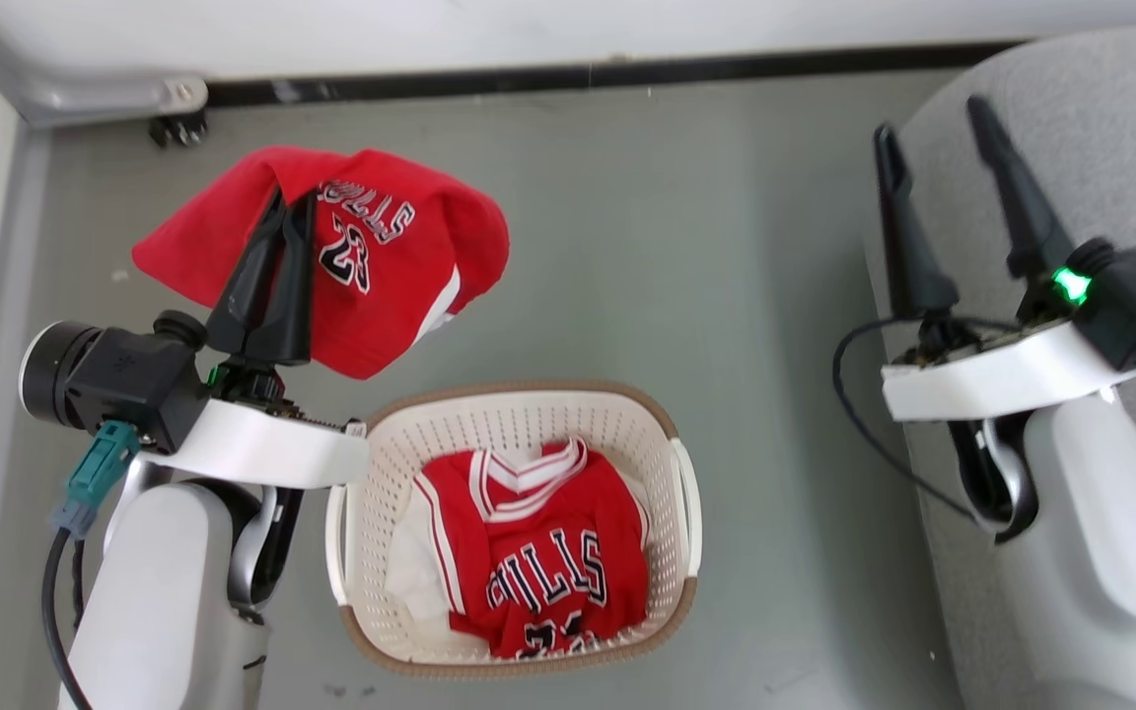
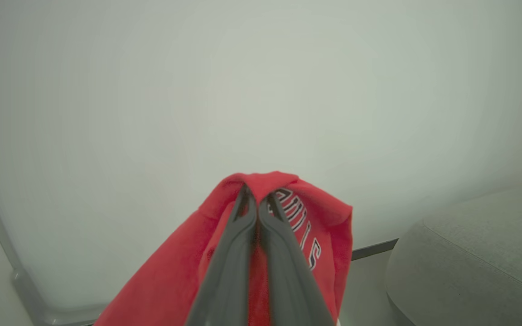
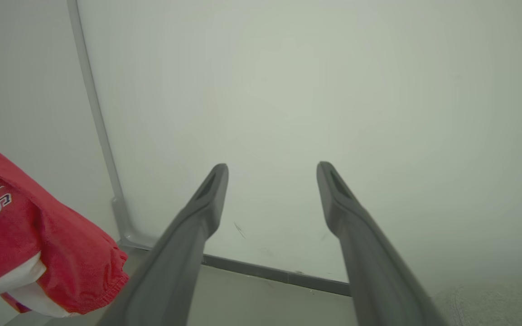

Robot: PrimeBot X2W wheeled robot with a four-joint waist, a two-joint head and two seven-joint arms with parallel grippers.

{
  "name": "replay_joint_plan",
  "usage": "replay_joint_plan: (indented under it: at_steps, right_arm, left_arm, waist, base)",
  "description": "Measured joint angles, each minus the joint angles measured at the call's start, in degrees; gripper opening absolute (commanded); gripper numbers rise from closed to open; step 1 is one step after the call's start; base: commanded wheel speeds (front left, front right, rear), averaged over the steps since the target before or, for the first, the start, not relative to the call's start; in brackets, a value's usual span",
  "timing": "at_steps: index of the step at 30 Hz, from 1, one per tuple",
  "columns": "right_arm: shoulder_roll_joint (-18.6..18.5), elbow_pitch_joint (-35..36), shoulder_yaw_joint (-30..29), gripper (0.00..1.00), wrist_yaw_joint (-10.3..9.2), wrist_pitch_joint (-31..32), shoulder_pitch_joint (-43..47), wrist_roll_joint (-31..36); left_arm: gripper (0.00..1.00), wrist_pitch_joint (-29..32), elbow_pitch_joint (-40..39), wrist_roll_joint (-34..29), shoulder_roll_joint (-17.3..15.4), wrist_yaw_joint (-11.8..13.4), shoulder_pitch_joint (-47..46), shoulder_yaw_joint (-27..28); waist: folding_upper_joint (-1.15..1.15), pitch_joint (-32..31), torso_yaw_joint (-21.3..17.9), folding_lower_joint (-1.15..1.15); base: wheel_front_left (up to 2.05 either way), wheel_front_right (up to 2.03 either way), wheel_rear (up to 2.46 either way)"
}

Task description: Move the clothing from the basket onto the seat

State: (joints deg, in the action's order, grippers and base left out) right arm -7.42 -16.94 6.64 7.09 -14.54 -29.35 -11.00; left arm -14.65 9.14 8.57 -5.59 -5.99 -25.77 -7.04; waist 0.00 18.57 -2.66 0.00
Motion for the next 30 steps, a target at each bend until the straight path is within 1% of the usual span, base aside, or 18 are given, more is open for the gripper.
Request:
replay_joint_plan:
  at_steps: [5,10,11,17,23,30]
  right_arm:
    - [-0.5,-1.3,2.6,1.0,0.0,0.0,2.3,-0.7]
    - [-0.8,-1.9,6.6,1.0,-0.01,0.0,4.2,-2.2]
    - [-0.8,-1.9,6.6,1.0,-0.01,0.0,4.2,-2.2]
    - [-1.4,-1.8,12.2,1.0,0.0,1.3,6.0,-5.1]
    - [-3.4,-1.0,19.0,1.0,0.0,4.4,7.0,-8.8]
    - [-6.7,1.8,24.8,1.0,0.0,8.0,7.0,-13.7]
  left_arm:
    - [0.0,0.0,0.0,0.0,-1.6,-0.2,0.7,-0.7]
    - [0.0,0.0,0.0,0.0,-2.8,-0.7,1.0,-2.2]
    - [0.0,0.0,0.0,0.0,-2.8,-0.7,1.0,-2.2]
    - [0.0,0.0,0.2,-0.1,-4.5,-1.1,1.1,-5.4]
    - [0.0,0.0,1.2,-0.1,-6.8,-1.2,1.8,-9.9]
    - [0.0,0.0,1.0,1.8,-10.2,-1.2,1.8,-18.5]
  waist:
    - [0.0,-3.3,0.4,0.0]
    - [0.0,-6.5,0.8,0.0]
    - [0.0,-6.5,0.8,0.0]
    - [0.0,-9.9,1.0,0.0]
    - [0.0,-12.9,1.1,0.0]
    - [0.0,-15.8,0.8,0.0]
  base:
    - [0.0,0.0,0.0]
    - [0.0,0.0,0.0]
    - [0.0,0.0,0.0]
    - [0.0,0.0,0.0]
    - [0.0,0.0,0.0]
    - [0.0,0.0,0.0]
